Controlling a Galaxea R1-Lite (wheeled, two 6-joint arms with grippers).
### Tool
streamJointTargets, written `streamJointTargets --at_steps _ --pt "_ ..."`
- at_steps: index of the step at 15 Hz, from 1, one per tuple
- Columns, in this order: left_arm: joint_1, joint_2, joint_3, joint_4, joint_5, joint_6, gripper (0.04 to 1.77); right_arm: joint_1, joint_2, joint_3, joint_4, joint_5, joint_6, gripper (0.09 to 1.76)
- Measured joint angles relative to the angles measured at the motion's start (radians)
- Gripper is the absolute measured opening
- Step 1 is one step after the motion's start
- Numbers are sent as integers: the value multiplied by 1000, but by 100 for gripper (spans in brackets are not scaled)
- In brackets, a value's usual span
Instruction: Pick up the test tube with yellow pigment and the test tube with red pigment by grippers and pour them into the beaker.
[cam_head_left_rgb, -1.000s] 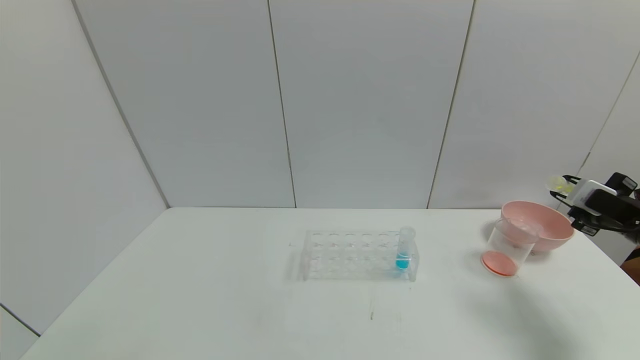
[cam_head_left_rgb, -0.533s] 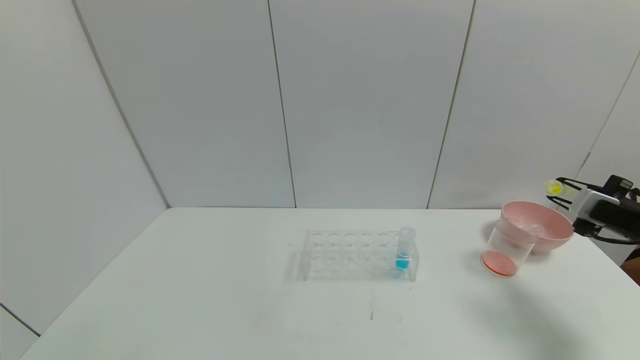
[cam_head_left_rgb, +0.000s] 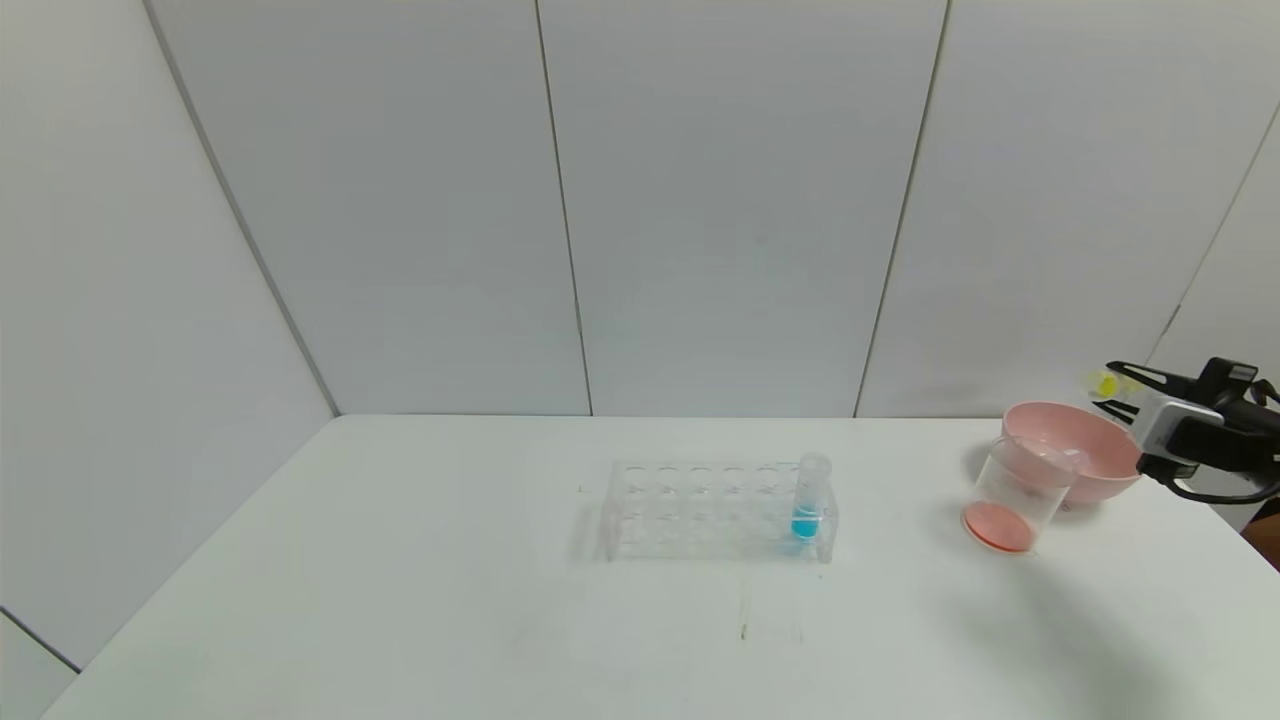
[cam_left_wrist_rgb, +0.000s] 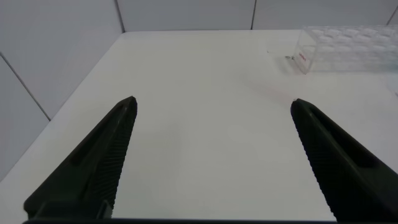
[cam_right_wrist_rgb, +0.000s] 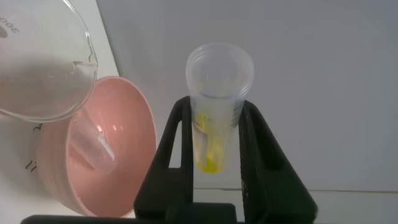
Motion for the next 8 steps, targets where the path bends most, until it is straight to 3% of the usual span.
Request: streamJointTargets --at_steps 8 --pt "0 0 0 0 0 0 176 -5 3 2 -1 -14 -92 49"
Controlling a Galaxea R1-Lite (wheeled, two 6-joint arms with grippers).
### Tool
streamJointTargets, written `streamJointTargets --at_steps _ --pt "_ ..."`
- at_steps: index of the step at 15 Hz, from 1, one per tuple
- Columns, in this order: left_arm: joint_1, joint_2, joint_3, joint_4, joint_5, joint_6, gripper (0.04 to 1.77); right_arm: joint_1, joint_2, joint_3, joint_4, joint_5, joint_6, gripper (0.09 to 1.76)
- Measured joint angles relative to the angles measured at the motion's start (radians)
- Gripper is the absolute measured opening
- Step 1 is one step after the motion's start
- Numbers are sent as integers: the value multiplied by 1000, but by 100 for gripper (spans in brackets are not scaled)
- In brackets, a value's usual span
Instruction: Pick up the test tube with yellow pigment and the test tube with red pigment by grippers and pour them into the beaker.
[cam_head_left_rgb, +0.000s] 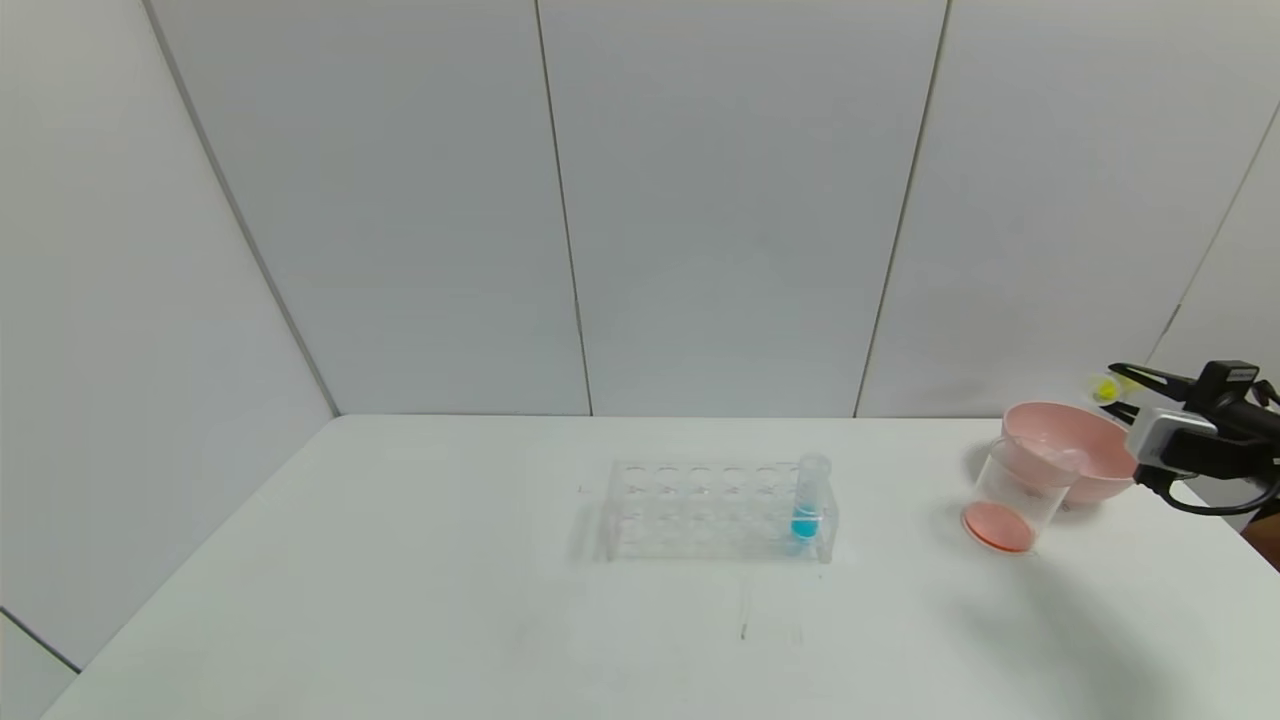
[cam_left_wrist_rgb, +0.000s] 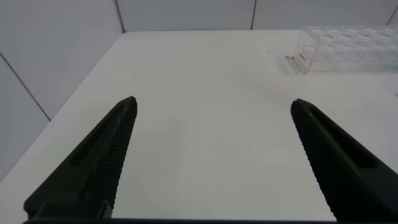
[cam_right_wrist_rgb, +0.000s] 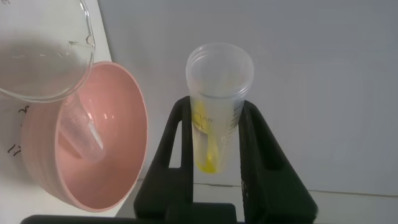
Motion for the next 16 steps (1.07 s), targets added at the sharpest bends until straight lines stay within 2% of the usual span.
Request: streamJointTargets --at_steps 8,16 --pt "0 0 0 0 0 0 176 0 0 1 0 -58 -82 49" --pt "0 0 0 0 0 0 176 2 -2 6 -5 -63 -146 49"
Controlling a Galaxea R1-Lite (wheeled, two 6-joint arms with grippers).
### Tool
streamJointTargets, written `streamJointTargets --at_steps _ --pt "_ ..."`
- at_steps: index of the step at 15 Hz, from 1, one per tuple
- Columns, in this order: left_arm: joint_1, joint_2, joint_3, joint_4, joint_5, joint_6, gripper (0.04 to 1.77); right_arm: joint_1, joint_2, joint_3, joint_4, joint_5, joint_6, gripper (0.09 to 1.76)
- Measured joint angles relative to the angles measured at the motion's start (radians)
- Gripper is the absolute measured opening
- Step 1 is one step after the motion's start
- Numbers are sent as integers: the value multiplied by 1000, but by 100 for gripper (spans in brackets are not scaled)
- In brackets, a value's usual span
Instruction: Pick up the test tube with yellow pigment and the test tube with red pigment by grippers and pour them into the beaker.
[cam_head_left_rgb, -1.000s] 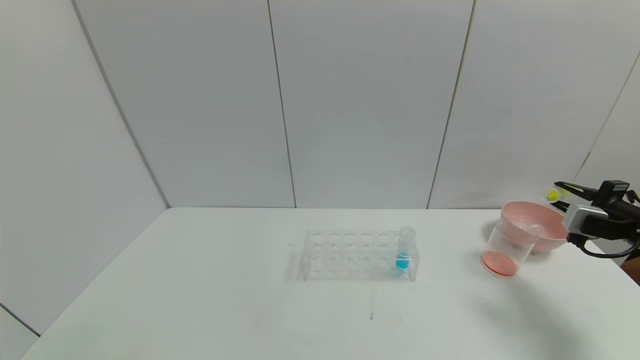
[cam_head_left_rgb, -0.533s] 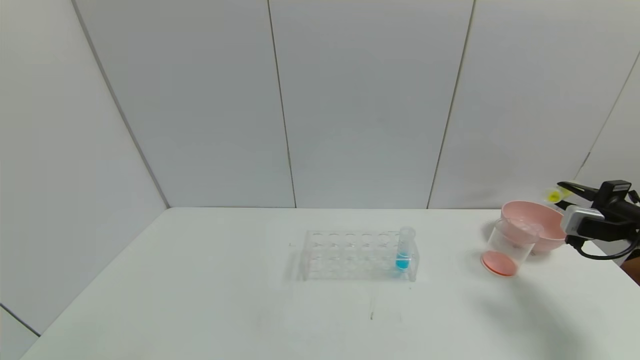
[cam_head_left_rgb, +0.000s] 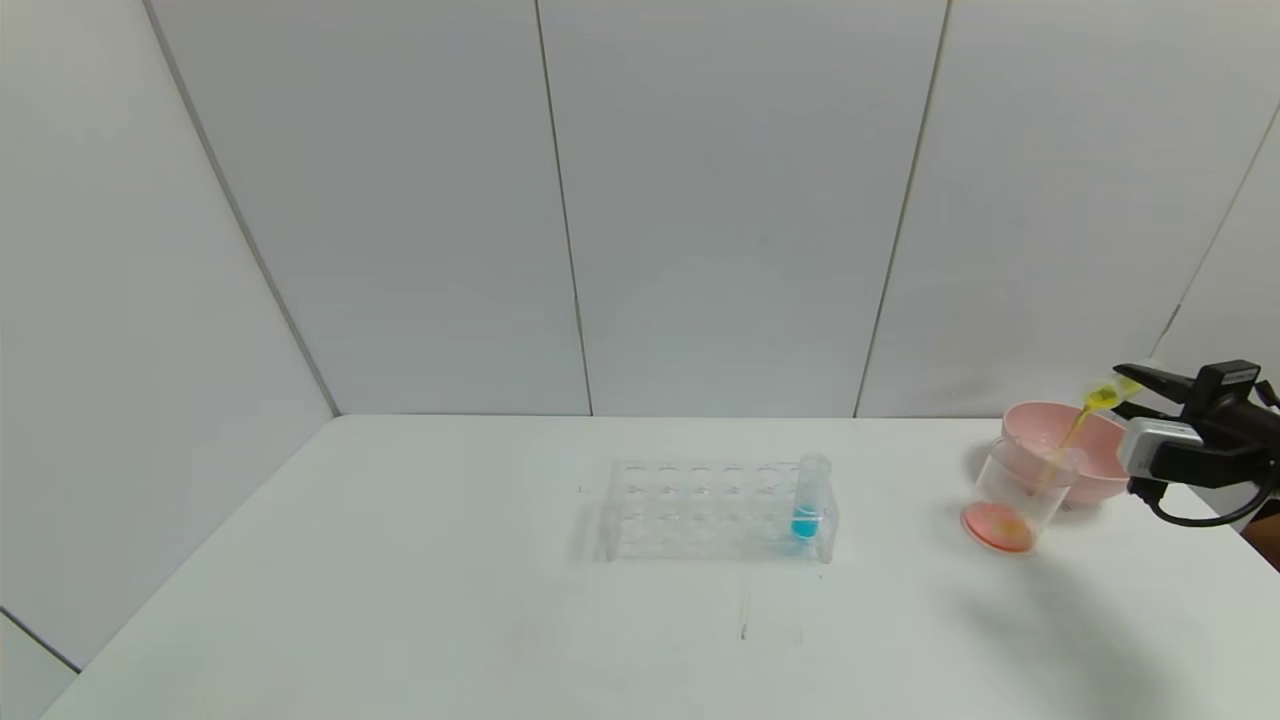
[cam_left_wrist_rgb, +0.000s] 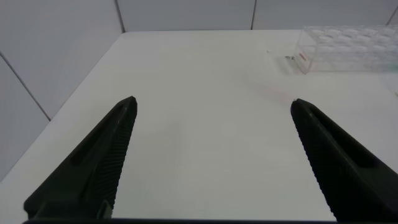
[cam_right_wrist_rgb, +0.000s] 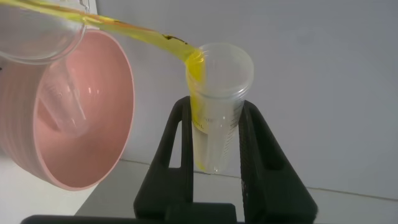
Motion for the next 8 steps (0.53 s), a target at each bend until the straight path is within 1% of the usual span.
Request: streamJointTargets --at_steps 8 --pt "0 0 0 0 0 0 176 9 -2 -4 1 0 -8 49"
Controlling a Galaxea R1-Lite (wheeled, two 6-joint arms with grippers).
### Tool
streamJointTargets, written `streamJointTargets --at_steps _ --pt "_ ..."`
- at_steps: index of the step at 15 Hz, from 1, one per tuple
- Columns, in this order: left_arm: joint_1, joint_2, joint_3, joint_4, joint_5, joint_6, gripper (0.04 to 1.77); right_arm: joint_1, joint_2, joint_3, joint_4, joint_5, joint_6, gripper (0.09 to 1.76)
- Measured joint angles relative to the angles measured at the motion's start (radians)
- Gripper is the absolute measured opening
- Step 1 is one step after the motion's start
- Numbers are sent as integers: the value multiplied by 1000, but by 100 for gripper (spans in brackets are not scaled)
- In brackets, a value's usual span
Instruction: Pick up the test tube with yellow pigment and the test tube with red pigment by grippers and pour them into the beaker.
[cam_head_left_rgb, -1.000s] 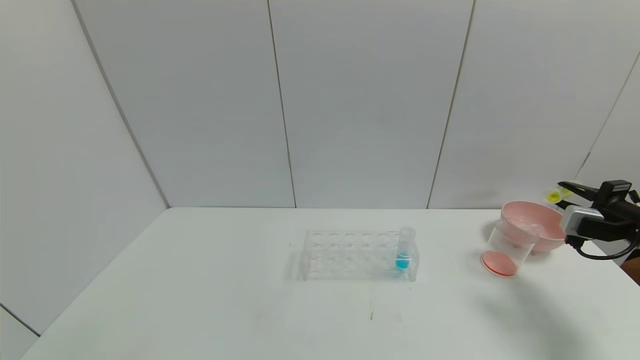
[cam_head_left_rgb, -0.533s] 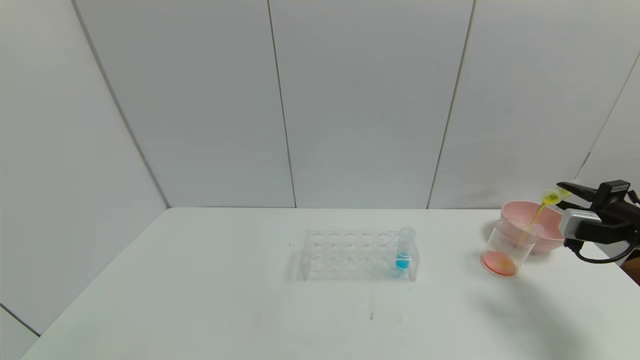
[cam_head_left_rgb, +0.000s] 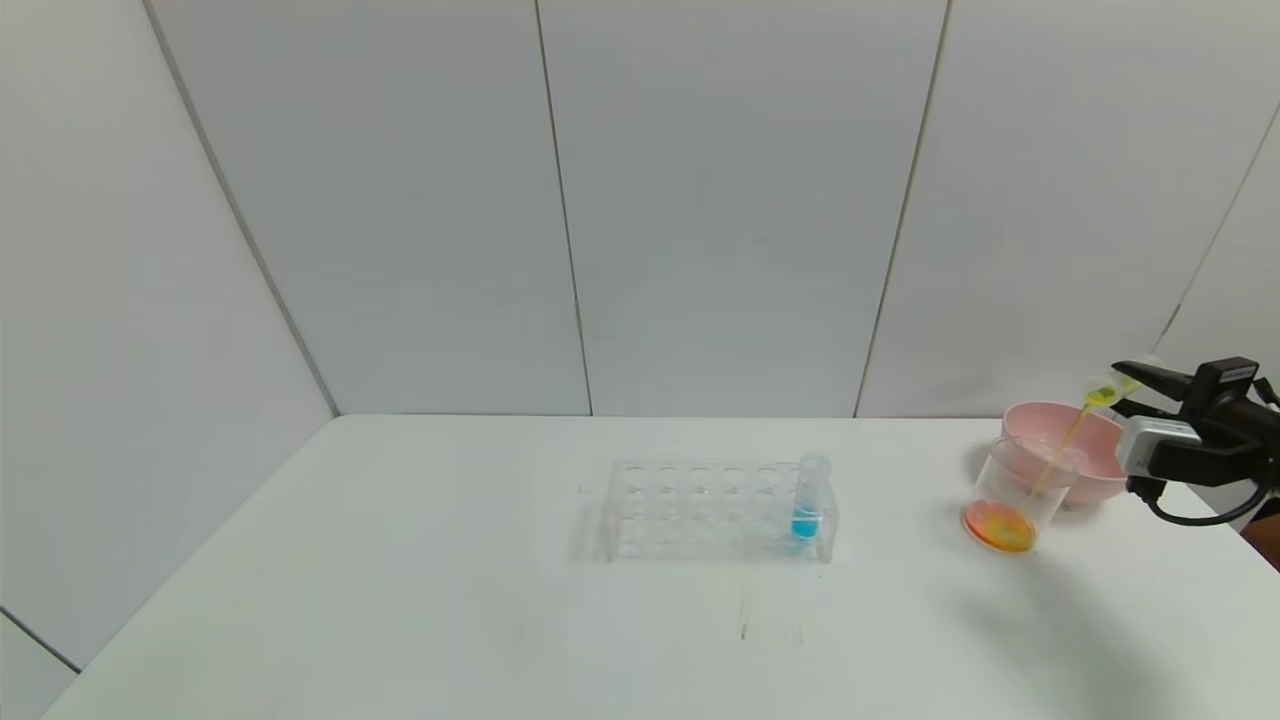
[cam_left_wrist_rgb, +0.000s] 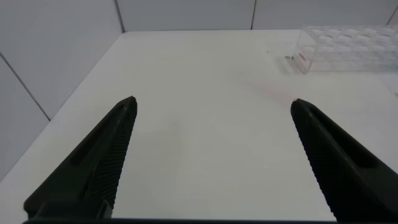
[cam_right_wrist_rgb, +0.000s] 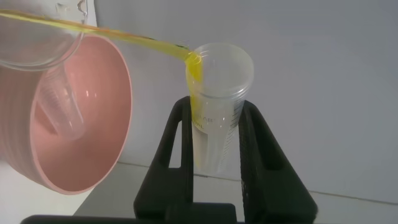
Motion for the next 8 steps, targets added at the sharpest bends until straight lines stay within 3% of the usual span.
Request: streamJointTargets --at_steps 8 --pt "0 0 0 0 0 0 176 10 -4 10 -1 -21 -36 49"
